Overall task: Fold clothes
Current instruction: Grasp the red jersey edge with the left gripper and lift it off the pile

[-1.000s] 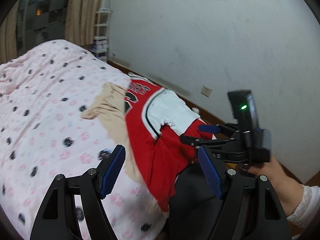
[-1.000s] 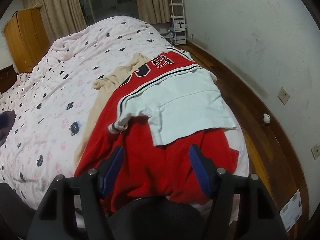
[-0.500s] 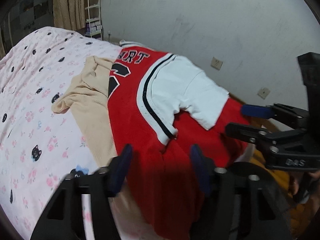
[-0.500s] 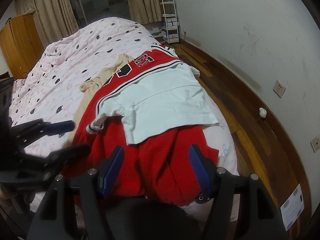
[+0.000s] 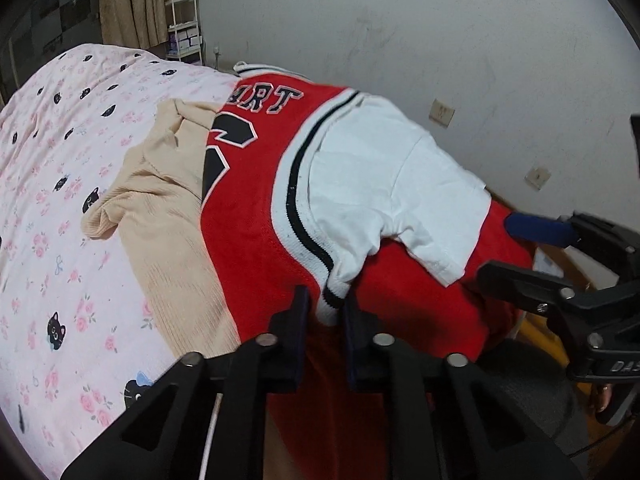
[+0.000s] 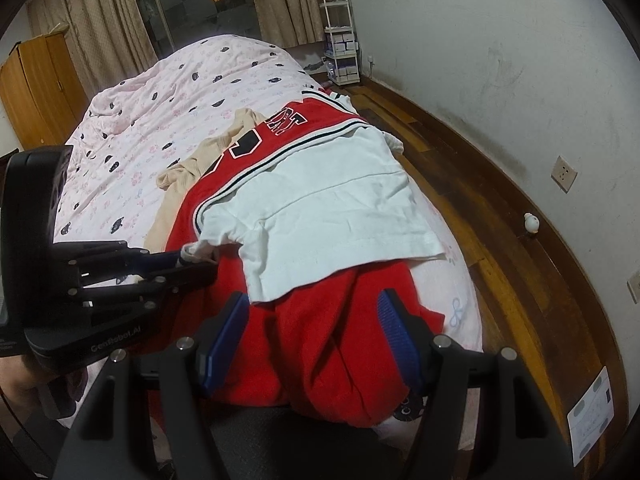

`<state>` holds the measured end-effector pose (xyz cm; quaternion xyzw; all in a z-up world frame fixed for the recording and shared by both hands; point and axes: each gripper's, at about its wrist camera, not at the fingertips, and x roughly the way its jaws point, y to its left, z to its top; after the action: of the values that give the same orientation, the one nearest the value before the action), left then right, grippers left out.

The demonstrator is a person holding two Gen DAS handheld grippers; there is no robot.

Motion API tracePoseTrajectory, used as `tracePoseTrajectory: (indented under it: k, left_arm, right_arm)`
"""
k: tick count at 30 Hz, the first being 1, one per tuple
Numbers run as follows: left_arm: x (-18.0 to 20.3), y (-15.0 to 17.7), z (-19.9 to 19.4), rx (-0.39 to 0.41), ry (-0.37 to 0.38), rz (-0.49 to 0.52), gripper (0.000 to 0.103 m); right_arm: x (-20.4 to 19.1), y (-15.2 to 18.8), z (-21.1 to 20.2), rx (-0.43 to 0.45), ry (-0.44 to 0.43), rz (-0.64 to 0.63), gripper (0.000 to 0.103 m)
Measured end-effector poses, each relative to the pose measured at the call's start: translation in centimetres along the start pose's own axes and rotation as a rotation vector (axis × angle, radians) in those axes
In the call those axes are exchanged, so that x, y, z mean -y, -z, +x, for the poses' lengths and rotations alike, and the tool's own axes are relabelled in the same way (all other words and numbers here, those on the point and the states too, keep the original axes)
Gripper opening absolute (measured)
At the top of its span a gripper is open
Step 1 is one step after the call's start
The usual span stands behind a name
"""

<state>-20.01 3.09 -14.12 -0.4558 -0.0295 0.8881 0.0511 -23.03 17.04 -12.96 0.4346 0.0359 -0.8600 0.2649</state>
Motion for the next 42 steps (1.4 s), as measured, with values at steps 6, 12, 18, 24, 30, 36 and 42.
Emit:
tracePoseTrajectory:
  k: [6, 12, 18, 24, 30, 36, 42]
  left_arm:
    - [-0.7, 0.1, -1.1, 0.023, 0.009, -0.041, 0.007]
    - [-1.4, -0.2, -3.3, 0.072, 0.001, -0.067, 0.007]
    - [-3.3, -0.6, -5.3, 0.11, -0.011, -0.11, 0.007]
    - [-5.5, 0.1, -6.6, 0.13, -0.042, -0.145, 0.007]
    - [-8.5, 1.8, -7.8, 0.145, -0.077, -0.214, 0.007]
    - [-11.6, 4.1, -9.6, 0.174, -0.107, -0.32, 0.007]
    - [-15.5, 6.6, -12.6, 0.215, -0.141, -0.433, 0.007]
  right_arm:
    - [-0.4, -0.2, 0.4, -0.01, 0.016, -0.012, 0.068]
    - [-0.9, -0.6, 0.2, -0.006, 0.025, -0.005, 0.069]
    - [-1.5, -0.8, -0.8, 0.007, 0.031, -0.019, 0.069]
    - [-2.2, -0.9, -1.5, 0.011, 0.037, -0.03, 0.069]
    - [-3.1, -0.8, -1.6, 0.001, 0.032, -0.043, 0.069]
    - [-4.7, -0.9, -2.1, 0.007, 0.033, -0.075, 0.069]
    - [-6.3, -1.3, -2.4, 0.008, 0.03, -0.101, 0.069]
